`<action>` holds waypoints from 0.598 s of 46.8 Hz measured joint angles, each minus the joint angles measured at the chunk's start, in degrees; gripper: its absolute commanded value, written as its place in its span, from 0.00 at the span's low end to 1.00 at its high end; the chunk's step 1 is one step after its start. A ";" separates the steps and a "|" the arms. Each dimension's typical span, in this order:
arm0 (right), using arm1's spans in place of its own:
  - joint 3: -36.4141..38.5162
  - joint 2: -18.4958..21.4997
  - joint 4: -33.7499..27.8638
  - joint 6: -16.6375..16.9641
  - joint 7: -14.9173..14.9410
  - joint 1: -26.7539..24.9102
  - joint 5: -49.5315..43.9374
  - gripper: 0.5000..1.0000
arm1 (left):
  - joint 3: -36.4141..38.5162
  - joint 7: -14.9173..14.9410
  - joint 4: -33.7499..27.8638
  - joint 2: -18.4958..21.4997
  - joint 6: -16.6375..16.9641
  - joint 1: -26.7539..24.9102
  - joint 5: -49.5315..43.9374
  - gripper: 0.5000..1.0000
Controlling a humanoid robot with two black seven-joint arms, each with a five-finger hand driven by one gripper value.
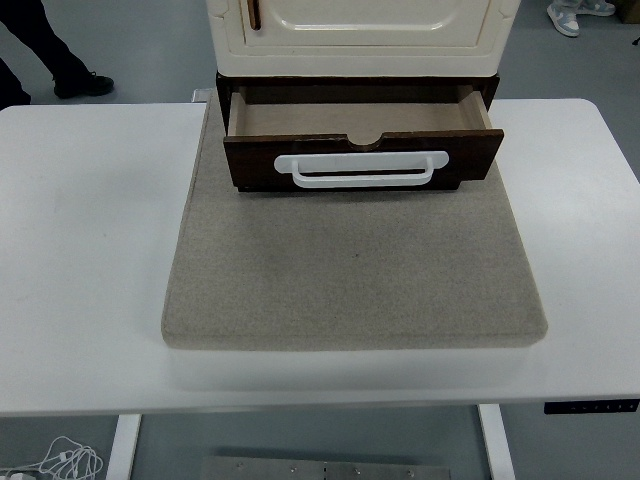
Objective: Open the drawer under the combination cabinet
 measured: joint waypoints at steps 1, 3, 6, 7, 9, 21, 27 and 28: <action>0.00 0.00 0.00 0.00 -0.01 0.01 0.00 0.85 | -0.64 -0.33 0.93 0.01 1.26 0.23 -0.07 1.00; 0.00 0.00 0.01 0.00 -0.01 0.01 0.00 0.85 | -1.69 -0.67 2.40 0.21 3.09 0.84 -0.19 1.00; 0.00 0.00 0.00 0.00 0.01 0.00 0.00 0.85 | -3.79 -0.80 5.07 0.61 6.09 2.42 -1.15 1.00; 0.00 0.00 0.00 0.00 0.01 0.00 0.00 0.85 | -4.47 -0.80 5.81 0.68 6.87 2.87 -1.55 1.00; 0.00 0.00 0.00 0.00 0.01 0.02 0.00 0.85 | -5.78 -0.61 7.56 0.77 8.30 3.75 -2.63 1.00; 0.01 0.00 0.02 0.00 0.02 0.01 0.00 0.85 | -7.01 0.45 18.20 2.46 9.56 8.83 -12.61 1.00; 0.00 0.00 -0.01 0.00 0.01 0.01 0.00 0.85 | -7.07 1.36 22.53 2.75 10.94 11.49 -14.59 1.00; 0.00 0.00 0.00 0.00 0.01 0.00 0.00 0.85 | -7.08 1.70 23.12 2.71 11.25 11.96 -15.03 1.00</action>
